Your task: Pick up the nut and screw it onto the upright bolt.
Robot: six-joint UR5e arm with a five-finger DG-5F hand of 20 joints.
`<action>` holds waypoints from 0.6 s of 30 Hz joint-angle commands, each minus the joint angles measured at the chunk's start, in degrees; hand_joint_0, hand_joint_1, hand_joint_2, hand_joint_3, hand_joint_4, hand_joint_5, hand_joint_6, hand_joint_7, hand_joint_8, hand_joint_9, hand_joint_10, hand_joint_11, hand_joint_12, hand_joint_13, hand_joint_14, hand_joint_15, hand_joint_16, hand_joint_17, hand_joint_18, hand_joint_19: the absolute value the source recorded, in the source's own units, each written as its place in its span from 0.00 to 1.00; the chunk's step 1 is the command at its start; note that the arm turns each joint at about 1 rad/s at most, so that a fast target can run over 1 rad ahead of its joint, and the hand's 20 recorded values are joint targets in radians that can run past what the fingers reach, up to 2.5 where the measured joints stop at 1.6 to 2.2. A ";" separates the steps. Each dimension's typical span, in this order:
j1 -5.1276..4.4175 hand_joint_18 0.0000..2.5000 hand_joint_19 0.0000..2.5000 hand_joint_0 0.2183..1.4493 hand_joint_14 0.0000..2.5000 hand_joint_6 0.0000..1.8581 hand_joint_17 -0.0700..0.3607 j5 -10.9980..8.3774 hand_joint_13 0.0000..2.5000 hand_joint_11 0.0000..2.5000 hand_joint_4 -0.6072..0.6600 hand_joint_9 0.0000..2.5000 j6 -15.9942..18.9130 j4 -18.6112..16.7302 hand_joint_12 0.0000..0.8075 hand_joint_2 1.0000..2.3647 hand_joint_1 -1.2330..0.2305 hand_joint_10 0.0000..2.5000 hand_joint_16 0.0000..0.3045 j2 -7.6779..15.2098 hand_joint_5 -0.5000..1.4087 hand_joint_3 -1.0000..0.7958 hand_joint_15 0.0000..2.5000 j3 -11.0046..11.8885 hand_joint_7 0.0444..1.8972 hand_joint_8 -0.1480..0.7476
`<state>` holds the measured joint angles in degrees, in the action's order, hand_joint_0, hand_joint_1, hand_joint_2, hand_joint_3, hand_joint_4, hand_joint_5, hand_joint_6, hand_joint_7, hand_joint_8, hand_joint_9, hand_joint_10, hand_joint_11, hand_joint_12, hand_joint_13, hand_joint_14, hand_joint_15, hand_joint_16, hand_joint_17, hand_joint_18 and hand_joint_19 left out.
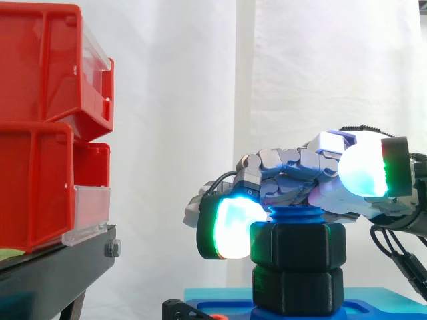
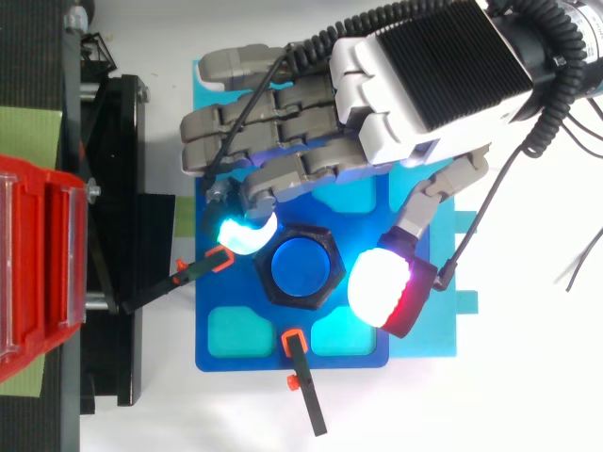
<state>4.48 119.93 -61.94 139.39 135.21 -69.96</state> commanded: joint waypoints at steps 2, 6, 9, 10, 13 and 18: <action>0.27 0.02 0.00 0.18 0.00 0.27 0.36 -0.05 0.15 0.00 0.66 0.19 -0.02 -0.26 0.43 0.00 0.76 0.00 0.12 0.06 0.22 0.28 0.00 0.00 0.75 0.49; 0.44 0.04 0.00 0.19 0.00 0.32 0.35 0.04 0.17 0.00 0.64 0.21 -0.02 -0.35 0.42 0.00 0.75 0.00 0.12 -0.03 0.22 0.28 0.00 0.00 0.71 0.49; 0.53 0.05 0.00 0.19 0.00 0.35 0.35 0.04 0.18 0.00 0.64 0.23 -0.02 -0.70 0.42 0.00 0.75 0.00 0.12 -0.03 0.22 0.28 0.00 0.00 0.68 0.50; 0.53 0.06 0.00 0.19 0.00 0.35 0.35 0.13 0.19 0.00 0.63 0.23 -0.02 -0.79 0.42 0.00 0.75 0.00 0.12 -0.03 0.22 0.28 0.00 0.00 0.68 0.50; 0.53 0.07 0.00 0.19 0.00 0.36 0.34 0.21 0.20 0.00 0.62 0.25 -0.02 -0.79 0.41 0.00 0.74 0.00 0.11 -0.03 0.22 0.28 0.00 0.00 0.68 0.49; 0.79 0.09 0.00 0.19 0.00 0.36 0.34 0.21 0.22 0.00 0.60 0.28 -0.02 -0.61 0.40 0.00 0.74 0.00 0.11 -0.03 0.24 0.28 0.00 0.00 0.68 0.49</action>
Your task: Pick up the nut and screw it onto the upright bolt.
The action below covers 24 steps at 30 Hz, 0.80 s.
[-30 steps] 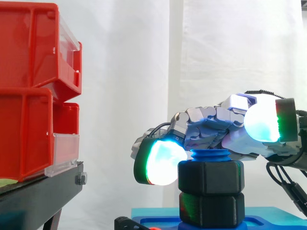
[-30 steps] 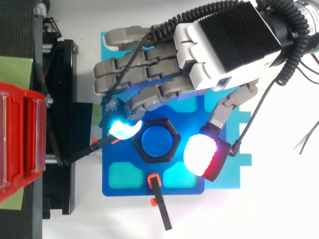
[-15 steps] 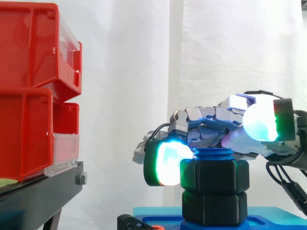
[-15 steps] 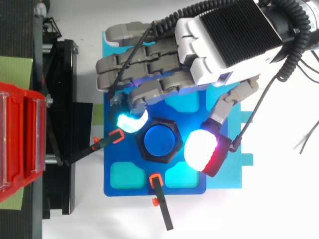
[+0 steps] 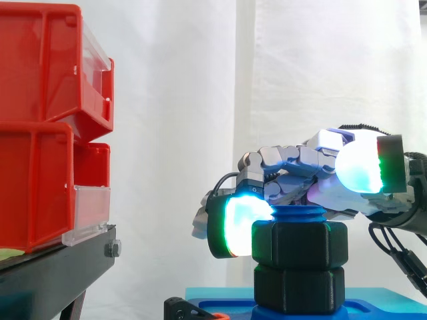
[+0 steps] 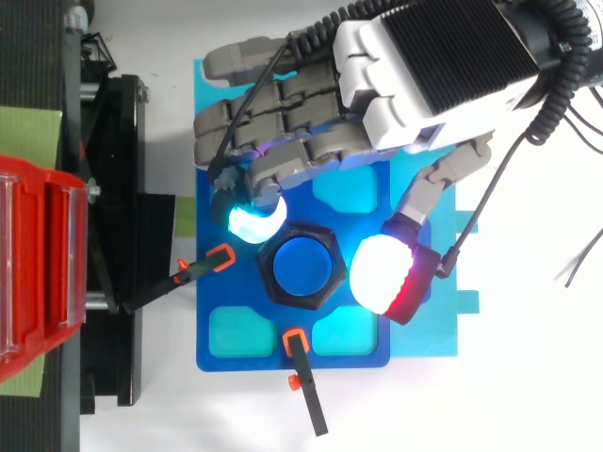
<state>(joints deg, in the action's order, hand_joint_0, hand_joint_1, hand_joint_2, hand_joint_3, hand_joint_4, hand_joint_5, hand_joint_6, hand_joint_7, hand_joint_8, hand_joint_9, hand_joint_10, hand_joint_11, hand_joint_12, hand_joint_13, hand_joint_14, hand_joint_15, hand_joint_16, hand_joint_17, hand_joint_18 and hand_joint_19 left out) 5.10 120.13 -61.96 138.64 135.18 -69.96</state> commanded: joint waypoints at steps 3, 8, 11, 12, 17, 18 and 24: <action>0.43 0.10 0.00 0.20 0.00 0.36 0.33 0.19 0.22 0.00 0.59 0.29 0.09 0.23 0.39 0.00 0.73 0.00 0.11 0.00 0.24 0.28 0.00 0.00 0.69 0.49; 0.79 0.11 0.00 0.20 0.00 0.36 0.32 0.90 0.23 0.00 0.59 0.30 0.09 0.23 0.38 0.00 0.73 0.00 0.10 0.00 0.25 0.28 0.00 0.00 0.69 0.48; 0.79 0.11 0.00 0.20 0.00 0.36 0.32 0.90 0.24 0.00 0.59 0.31 0.09 0.23 0.38 0.00 0.73 0.00 0.10 0.00 0.25 0.28 0.00 0.00 0.69 0.49; 0.87 0.11 0.00 0.20 0.00 0.36 0.32 0.90 0.24 0.00 0.59 0.31 0.09 0.23 0.38 0.00 0.73 0.00 0.10 0.00 0.25 0.28 0.00 0.00 0.68 0.49; 0.87 0.12 0.00 0.20 0.00 0.35 0.32 0.90 0.24 0.00 0.59 0.32 0.09 -0.04 0.38 0.00 0.73 0.00 0.10 0.00 0.25 0.28 0.00 0.00 0.69 0.49; 0.79 0.12 0.00 0.20 0.00 0.35 0.32 0.90 0.24 0.00 0.59 0.32 0.09 -0.12 0.38 0.00 0.73 0.00 0.10 0.00 0.25 0.28 0.00 0.00 0.69 0.49; 0.70 0.12 0.00 0.20 0.00 0.36 0.32 0.90 0.25 0.00 0.59 0.33 0.09 -0.91 0.37 0.00 0.72 0.00 0.10 0.00 0.25 0.28 0.00 0.00 0.68 0.49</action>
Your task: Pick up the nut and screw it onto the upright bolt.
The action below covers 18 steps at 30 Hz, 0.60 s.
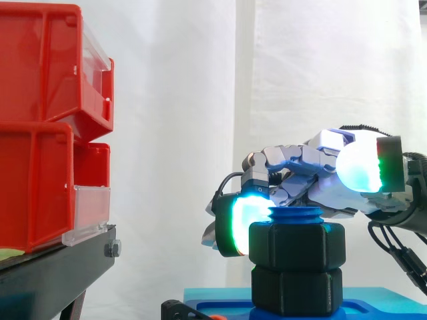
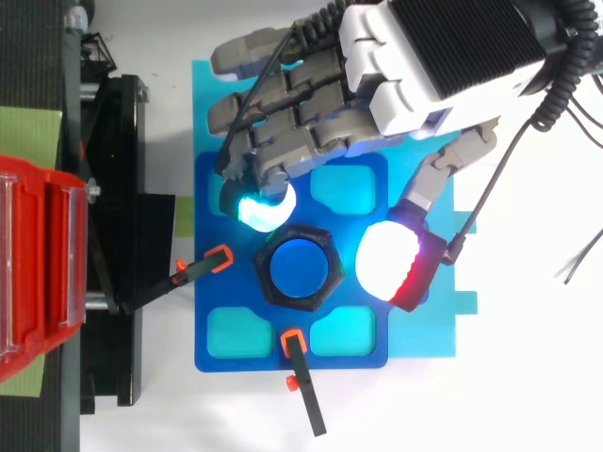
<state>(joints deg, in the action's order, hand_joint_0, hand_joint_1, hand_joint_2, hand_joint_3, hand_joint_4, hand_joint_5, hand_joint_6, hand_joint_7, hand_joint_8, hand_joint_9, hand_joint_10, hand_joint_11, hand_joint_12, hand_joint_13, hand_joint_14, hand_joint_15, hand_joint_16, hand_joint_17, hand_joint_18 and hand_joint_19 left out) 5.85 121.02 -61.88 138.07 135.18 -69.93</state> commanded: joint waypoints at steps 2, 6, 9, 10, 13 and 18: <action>-0.05 0.12 0.00 0.20 0.00 0.36 0.32 0.00 0.25 0.00 0.59 0.34 0.00 -0.26 0.37 0.00 0.72 0.00 0.10 0.00 0.26 0.28 0.00 -0.03 0.67 0.48; -0.05 0.13 0.00 0.20 0.00 0.36 0.31 0.00 0.26 0.00 0.57 0.35 0.00 -0.34 0.36 0.00 0.72 0.00 0.09 0.00 0.26 0.28 0.00 -0.03 0.66 0.48; -0.05 0.15 0.00 0.20 0.00 0.37 0.30 0.00 0.27 0.00 0.57 0.38 0.00 -0.34 0.35 0.00 0.72 0.00 0.09 0.00 0.26 0.28 0.00 -0.03 0.62 0.46; -0.13 0.16 0.00 0.20 0.00 0.38 0.30 0.00 0.28 0.00 0.56 0.39 0.00 -0.52 0.34 0.00 0.71 0.00 0.09 0.00 0.26 0.28 0.00 -0.03 0.61 0.47; -0.05 0.19 0.00 0.20 0.00 0.39 0.29 0.00 0.31 0.00 0.56 0.42 0.00 -0.87 0.32 0.00 0.71 0.00 0.08 0.00 0.27 0.28 0.00 0.06 0.59 0.46; -0.05 0.21 0.00 0.20 0.00 0.39 0.28 0.18 0.32 0.00 0.56 0.43 0.00 -1.05 0.31 0.00 0.71 0.00 0.07 0.00 0.27 0.28 0.00 0.06 0.58 0.46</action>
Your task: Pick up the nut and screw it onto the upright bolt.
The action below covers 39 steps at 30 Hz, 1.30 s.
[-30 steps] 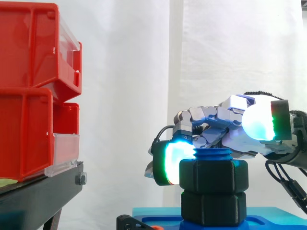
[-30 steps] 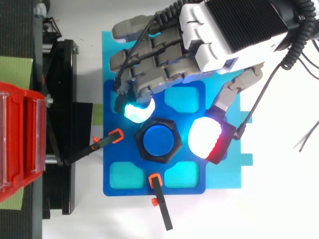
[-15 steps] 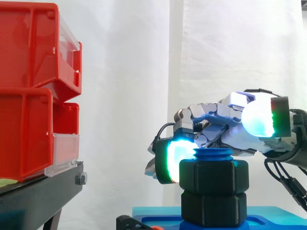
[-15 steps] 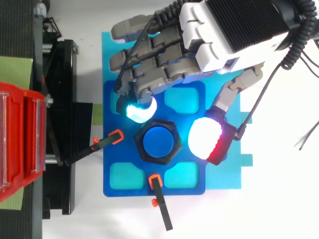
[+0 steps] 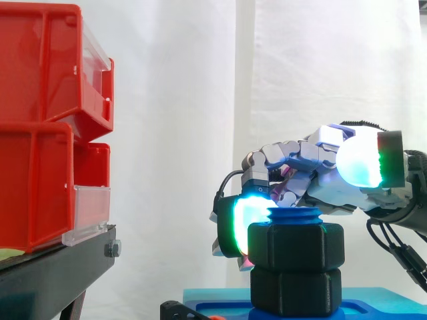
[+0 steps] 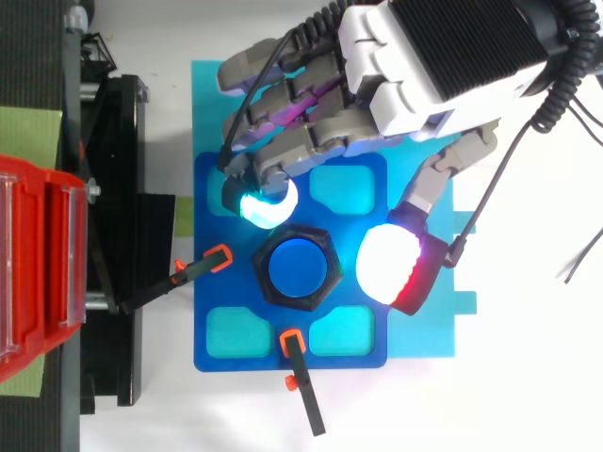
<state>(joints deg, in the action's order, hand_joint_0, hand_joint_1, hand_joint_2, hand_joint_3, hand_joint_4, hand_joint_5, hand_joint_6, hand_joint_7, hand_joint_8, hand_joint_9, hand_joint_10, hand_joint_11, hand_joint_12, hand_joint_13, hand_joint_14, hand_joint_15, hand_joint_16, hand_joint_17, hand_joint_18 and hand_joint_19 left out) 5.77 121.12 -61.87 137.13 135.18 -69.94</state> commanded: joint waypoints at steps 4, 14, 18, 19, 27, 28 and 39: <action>-0.06 0.21 0.00 0.20 0.00 0.39 0.28 0.08 0.32 0.00 0.56 0.44 0.00 -0.11 0.31 0.00 0.70 0.00 0.07 0.00 0.27 0.28 0.00 -0.02 0.57 0.47; 0.12 0.21 0.00 0.20 0.00 0.38 0.28 0.08 0.32 0.00 0.56 0.44 0.00 -0.11 0.31 0.00 0.70 0.00 0.07 0.00 0.27 0.28 0.00 -0.02 0.59 0.47; 0.12 0.21 0.00 0.20 0.00 0.37 0.28 0.08 0.32 0.00 0.57 0.44 0.00 -0.46 0.32 0.00 0.70 0.00 0.07 0.00 0.27 0.28 0.00 -0.02 0.59 0.47; 0.03 0.21 0.00 0.20 0.00 0.37 0.28 0.08 0.32 0.00 0.57 0.44 0.00 -0.55 0.32 0.00 0.70 0.00 0.07 0.00 0.27 0.28 0.00 0.06 0.59 0.47; 0.12 0.20 0.00 0.20 0.00 0.36 0.29 0.08 0.31 0.00 0.57 0.44 0.00 -0.38 0.32 0.00 0.70 0.00 0.08 0.00 0.27 0.28 0.00 -0.02 0.61 0.47; 0.12 0.20 0.00 0.20 0.00 0.36 0.29 0.08 0.31 0.00 0.58 0.45 0.00 -0.29 0.33 0.00 0.70 0.00 0.08 0.00 0.27 0.28 0.00 0.06 0.61 0.48; -0.15 0.19 0.00 0.18 0.00 0.36 0.30 0.08 0.31 0.00 0.61 0.42 0.00 -0.20 0.36 0.00 0.61 0.00 0.09 0.00 0.26 0.28 0.00 -0.02 0.61 0.49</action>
<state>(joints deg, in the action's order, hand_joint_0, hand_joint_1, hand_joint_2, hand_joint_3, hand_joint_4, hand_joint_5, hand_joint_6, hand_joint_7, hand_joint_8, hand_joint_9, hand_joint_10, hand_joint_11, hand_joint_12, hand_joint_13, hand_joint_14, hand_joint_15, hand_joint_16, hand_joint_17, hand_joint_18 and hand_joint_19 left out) 5.72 121.20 -61.88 136.82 135.18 -69.94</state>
